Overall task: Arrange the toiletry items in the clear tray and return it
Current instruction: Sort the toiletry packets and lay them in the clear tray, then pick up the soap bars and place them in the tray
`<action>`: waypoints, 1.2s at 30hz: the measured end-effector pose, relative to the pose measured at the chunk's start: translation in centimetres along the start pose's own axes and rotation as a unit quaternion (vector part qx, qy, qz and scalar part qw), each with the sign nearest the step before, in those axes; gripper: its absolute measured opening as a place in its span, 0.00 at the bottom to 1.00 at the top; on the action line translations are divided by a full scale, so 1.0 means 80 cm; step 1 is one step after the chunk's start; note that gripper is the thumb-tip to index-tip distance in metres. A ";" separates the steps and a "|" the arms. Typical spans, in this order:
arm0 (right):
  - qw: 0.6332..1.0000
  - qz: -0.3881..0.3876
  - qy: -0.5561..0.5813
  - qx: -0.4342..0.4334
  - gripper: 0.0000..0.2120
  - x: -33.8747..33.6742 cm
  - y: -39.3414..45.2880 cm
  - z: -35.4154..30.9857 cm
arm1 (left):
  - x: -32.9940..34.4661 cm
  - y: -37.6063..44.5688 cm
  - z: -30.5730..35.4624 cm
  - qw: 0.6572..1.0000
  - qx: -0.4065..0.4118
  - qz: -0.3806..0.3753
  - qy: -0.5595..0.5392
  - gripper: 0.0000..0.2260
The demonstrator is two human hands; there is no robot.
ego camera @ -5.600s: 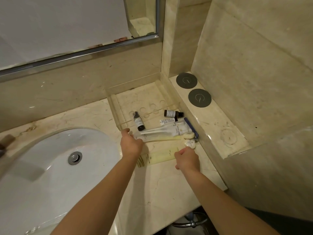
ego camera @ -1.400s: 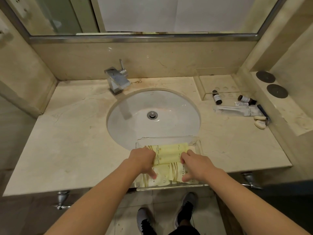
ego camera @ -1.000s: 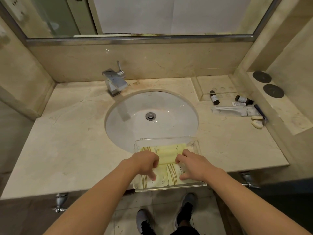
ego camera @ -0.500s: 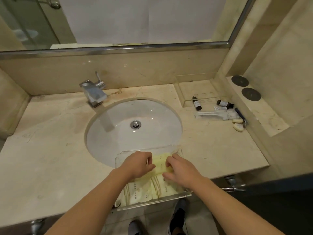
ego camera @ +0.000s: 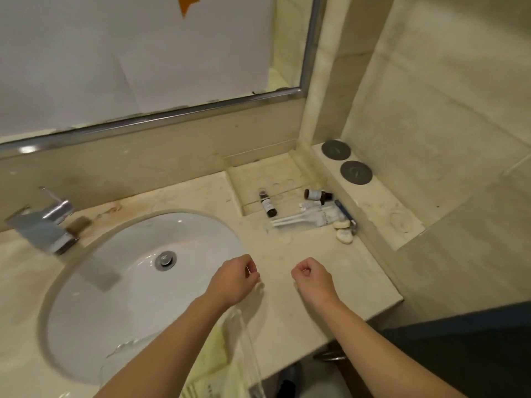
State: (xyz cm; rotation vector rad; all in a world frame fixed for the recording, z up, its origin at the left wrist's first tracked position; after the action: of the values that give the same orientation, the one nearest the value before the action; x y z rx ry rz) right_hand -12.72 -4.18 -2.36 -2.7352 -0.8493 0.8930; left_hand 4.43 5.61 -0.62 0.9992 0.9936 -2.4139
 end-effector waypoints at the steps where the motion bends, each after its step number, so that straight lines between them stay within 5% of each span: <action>1: 1.000 0.015 -0.002 0.012 0.02 -0.012 0.012 0.008 | 0.003 0.013 0.014 1.000 0.002 -0.001 0.002 0.02; 10: 0.985 0.157 -0.009 0.067 0.20 -0.104 0.081 0.042 | 0.059 0.105 0.151 0.998 0.042 -0.038 -0.036 0.05; 15: 0.988 0.145 -0.027 0.054 0.18 -0.112 0.098 0.061 | 0.102 0.136 0.219 0.994 0.080 -0.060 -0.037 0.19; 19: 0.989 0.133 -0.028 0.066 0.14 -0.113 0.110 0.073 | 0.122 0.146 0.254 0.991 0.111 -0.064 -0.029 0.21; 25: 0.981 0.160 0.004 0.110 0.02 -0.116 0.123 0.088 | 0.143 0.152 0.262 0.995 0.088 -0.053 0.001 0.12; 31: 0.981 0.147 -0.048 0.119 0.05 -0.112 0.117 0.082 | 0.135 0.154 0.247 0.997 0.068 -0.043 -0.015 0.08; 36: 0.985 0.143 0.023 0.089 0.11 -0.102 0.105 0.064 | 0.104 0.144 0.221 0.991 0.033 -0.052 -0.116 0.08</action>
State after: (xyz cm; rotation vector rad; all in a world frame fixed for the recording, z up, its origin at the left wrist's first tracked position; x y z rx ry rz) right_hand -17.14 -15.92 -4.93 -2.7465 -0.3509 0.8985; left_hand -3.55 -15.43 -3.11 0.6818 0.9099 -2.5909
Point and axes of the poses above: each hand's wrist, its own y-axis towards the middle knuckle, its own x-axis out of the palm, z = x × y, the point moved 6 cm from there along y, towards the middle knuckle, and after that the axes turned 13 degrees about -x, right-handed, at the moved point
